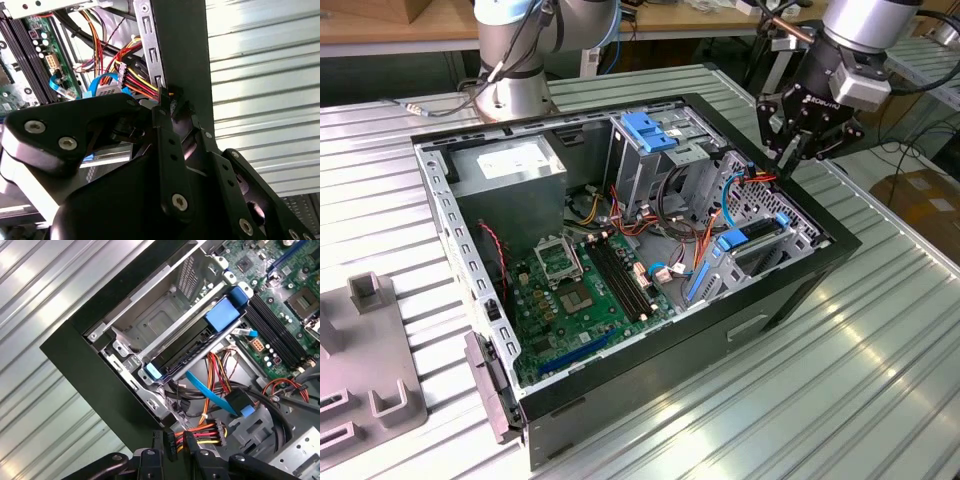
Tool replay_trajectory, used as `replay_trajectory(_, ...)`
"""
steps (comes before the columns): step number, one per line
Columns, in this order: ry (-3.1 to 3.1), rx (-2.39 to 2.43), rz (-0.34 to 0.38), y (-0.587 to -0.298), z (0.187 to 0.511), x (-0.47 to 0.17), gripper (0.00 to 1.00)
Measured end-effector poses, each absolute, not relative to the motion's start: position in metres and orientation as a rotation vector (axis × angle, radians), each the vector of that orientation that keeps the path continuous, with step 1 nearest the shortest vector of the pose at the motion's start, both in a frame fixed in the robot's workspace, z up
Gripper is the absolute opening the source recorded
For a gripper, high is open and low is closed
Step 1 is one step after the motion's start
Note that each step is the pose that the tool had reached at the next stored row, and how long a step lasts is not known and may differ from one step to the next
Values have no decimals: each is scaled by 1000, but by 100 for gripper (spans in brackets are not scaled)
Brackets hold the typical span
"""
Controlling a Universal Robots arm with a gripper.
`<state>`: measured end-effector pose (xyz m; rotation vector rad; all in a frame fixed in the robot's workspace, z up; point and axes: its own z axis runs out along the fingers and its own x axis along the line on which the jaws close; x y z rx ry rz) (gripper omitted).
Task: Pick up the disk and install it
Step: 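Insert the first disk wire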
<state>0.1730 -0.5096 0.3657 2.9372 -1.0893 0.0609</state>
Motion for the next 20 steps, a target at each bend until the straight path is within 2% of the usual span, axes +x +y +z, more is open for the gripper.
replay_trajectory(5,-1062,2946,71,-510,364,173,30)
replay_trajectory(6,-1062,2945,71,-510,364,173,22)
replay_trajectory(7,-1062,2945,71,-510,364,173,22)
replay_trajectory(8,-1062,2945,71,-510,364,173,18)
replay_trajectory(20,-1226,2878,69,-510,375,173,18)
